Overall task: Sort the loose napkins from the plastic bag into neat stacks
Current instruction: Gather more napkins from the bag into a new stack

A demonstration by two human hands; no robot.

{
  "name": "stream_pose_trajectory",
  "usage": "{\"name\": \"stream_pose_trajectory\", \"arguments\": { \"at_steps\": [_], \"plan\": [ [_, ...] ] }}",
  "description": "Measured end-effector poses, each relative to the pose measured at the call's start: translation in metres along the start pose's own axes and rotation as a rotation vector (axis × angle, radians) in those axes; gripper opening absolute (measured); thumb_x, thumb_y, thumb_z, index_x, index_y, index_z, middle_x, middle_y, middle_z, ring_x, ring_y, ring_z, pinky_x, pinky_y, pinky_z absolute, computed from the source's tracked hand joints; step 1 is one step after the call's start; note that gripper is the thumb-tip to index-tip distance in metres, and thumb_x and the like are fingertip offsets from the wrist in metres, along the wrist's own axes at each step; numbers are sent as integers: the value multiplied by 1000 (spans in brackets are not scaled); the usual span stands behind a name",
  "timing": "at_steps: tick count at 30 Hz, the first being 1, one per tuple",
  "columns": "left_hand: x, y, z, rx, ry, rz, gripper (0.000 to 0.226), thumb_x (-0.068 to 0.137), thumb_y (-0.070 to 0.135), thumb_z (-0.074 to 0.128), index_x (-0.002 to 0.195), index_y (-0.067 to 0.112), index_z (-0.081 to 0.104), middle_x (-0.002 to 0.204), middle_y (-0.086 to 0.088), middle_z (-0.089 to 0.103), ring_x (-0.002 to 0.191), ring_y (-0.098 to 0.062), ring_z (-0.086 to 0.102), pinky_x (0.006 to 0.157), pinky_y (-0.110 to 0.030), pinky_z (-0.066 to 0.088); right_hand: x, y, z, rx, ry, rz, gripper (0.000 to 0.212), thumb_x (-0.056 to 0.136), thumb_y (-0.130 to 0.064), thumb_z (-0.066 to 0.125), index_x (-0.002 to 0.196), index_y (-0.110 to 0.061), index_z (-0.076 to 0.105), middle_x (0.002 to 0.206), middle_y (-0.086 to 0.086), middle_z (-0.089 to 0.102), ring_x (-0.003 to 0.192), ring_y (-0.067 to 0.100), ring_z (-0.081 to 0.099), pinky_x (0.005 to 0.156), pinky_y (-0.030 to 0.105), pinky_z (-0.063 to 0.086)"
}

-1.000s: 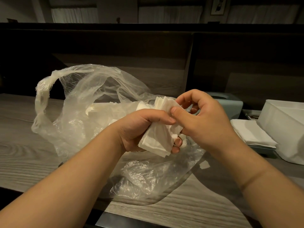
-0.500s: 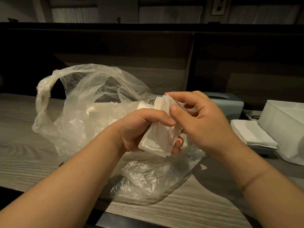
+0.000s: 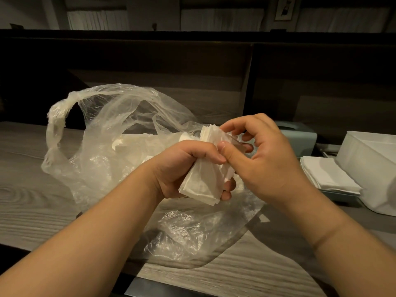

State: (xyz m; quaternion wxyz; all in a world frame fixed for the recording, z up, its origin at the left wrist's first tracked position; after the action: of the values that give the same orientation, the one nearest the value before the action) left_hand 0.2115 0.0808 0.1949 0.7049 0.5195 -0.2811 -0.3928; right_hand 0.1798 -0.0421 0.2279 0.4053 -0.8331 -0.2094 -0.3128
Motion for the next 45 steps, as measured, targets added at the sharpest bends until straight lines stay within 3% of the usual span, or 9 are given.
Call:
{"name": "stream_pose_trajectory", "arguments": {
  "at_steps": [9, 17, 21, 27, 29, 33, 35, 40, 45],
  "plan": [
    [1, -2, 0, 28, -46, -7, 34, 75, 10, 55, 101, 9, 77, 83, -12, 69, 76, -28, 64, 76, -39, 58, 0, -4, -2, 25, 26, -61, 21, 88, -34, 74, 97, -48, 61, 101, -19, 51, 105, 6, 51, 86, 20, 41],
    [1, -1, 0, -13, -60, 3, 37, 68, 5, 60, 103, 4, 70, 84, -16, 66, 75, -29, 65, 76, -41, 57, 0, -2, -3, -46, 80, -87, 1, 88, -35, 64, 88, -35, 65, 90, -18, 52, 94, 10, 52, 83, 37, 48],
    [1, -2, -1, -21, -90, -11, 50, 69, 14, 73, 115, 1, 58, 90, -17, 66, 80, -30, 64, 80, -42, 55, 0, 0, -4, 66, 65, -24, 7, 94, -36, 61, 89, -36, 66, 88, -17, 59, 92, 13, 59, 74, 40, 57],
    [1, -2, -2, -3, -36, -20, 53, 72, 8, 60, 124, 3, 52, 94, -20, 59, 83, -31, 60, 80, -44, 52, 1, 4, -3, 139, 41, 65, 3, 94, -37, 67, 97, -38, 69, 87, -14, 62, 90, 16, 62, 71, 44, 61],
    [1, -2, -3, 3, -22, -19, 50, 73, 10, 60, 123, 3, 54, 94, -21, 59, 82, -32, 60, 80, -44, 52, 1, 4, -4, 75, 53, 48, 7, 94, -37, 67, 101, -39, 69, 89, -16, 58, 92, 10, 58, 75, 39, 59],
    [1, -2, -2, 3, -27, 7, 48, 74, 7, 59, 122, 5, 59, 94, -20, 60, 84, -32, 59, 79, -45, 52, 1, 2, -6, -2, 58, 41, 13, 92, -39, 66, 104, -45, 66, 95, -19, 52, 94, -4, 51, 75, 9, 42],
    [1, 0, -1, 7, -61, 38, 55, 75, 4, 59, 129, 11, 58, 95, -20, 61, 84, -33, 58, 79, -46, 51, 1, 0, -6, 7, 63, 28, 10, 93, -38, 66, 98, -46, 66, 94, -18, 53, 93, -4, 51, 75, 5, 40],
    [1, -2, -4, 10, -16, -4, 45, 70, 9, 64, 115, 2, 59, 94, -19, 61, 83, -33, 59, 79, -44, 53, 1, -4, -6, 29, 89, -23, 8, 93, -31, 68, 93, -39, 68, 90, -20, 55, 92, 1, 54, 75, 11, 45],
    [0, -2, -2, 36, -28, 1, 39, 73, 11, 60, 110, 3, 64, 90, -21, 62, 79, -34, 61, 78, -43, 52, 1, -1, -5, 79, 53, 6, 10, 93, -31, 70, 94, -40, 71, 91, -25, 57, 96, 5, 58, 70, 37, 60]
  ]
}}
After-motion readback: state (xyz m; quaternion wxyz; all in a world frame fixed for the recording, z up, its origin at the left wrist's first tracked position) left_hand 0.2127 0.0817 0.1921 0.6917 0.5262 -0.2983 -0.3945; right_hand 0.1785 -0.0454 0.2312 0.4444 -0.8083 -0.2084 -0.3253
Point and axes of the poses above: each hand's wrist, its own x-axis towards the middle knuckle, its own z-axis out of the palm, y = z × x, the point moved 5 cm from there along x, towards the middle knuckle
